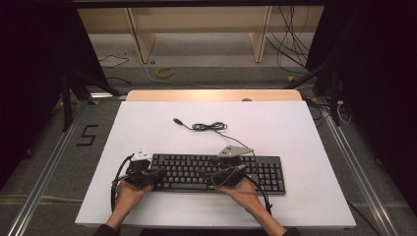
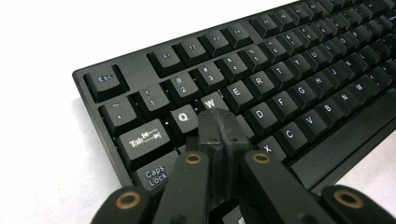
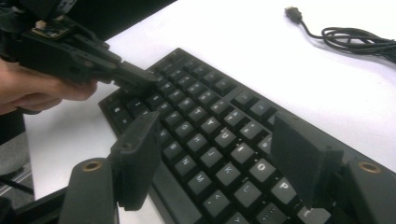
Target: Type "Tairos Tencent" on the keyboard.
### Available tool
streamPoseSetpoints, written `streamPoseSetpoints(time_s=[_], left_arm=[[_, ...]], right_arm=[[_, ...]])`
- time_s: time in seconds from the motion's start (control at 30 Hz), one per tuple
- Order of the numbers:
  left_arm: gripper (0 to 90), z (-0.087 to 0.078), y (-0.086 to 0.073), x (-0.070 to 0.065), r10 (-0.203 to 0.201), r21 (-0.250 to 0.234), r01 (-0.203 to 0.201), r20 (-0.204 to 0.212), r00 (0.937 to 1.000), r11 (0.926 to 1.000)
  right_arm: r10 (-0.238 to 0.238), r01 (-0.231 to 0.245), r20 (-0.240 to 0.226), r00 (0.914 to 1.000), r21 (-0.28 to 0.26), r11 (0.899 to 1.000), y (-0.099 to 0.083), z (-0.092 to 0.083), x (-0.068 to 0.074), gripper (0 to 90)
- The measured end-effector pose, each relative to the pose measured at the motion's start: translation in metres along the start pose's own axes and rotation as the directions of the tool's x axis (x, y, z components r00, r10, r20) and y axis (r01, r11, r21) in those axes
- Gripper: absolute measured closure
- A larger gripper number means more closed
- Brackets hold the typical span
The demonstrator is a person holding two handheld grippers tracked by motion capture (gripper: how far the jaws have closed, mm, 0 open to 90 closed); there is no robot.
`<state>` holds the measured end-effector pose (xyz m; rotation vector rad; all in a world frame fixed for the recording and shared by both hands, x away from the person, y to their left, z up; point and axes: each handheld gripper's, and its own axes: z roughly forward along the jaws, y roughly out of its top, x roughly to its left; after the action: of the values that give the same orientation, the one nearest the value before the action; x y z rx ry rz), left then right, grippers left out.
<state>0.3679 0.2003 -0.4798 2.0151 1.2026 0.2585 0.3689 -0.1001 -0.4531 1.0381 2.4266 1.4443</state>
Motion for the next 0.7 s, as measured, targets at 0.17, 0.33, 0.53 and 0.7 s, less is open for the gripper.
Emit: streamPoseSetpoints(time_s=[0.17,0.33,0.53,0.7], left_arm=[[88.8,-0.001,0.000,-0.001,-0.009,-0.004,0.009,-0.003,1.0000,0.9999],[82.2,-0.005,0.000,-0.003,0.000,-0.025,0.000,0.006,1.0000,0.9997],[70.0,-0.011,0.000,-0.005,-0.005,-0.070,0.009,0.055,0.9985,0.9975],[57.4,-0.015,-0.001,-0.007,-0.010,-0.103,0.018,0.077,0.9970,0.9945]], right_arm=[[0.008,-0.008,0.024,0.9997,0.006,1.000,0.000,0.002,-0.003,37.3],[0.006,-0.006,0.039,0.9992,0.009,1.000,0.001,0.005,-0.007,42.7],[0.004,-0.005,0.050,0.9988,0.005,1.000,0.002,0.006,-0.009,53.1],[-0.002,0.001,0.050,0.9987,0.009,1.000,0.003,0.008,-0.009,63.1]])
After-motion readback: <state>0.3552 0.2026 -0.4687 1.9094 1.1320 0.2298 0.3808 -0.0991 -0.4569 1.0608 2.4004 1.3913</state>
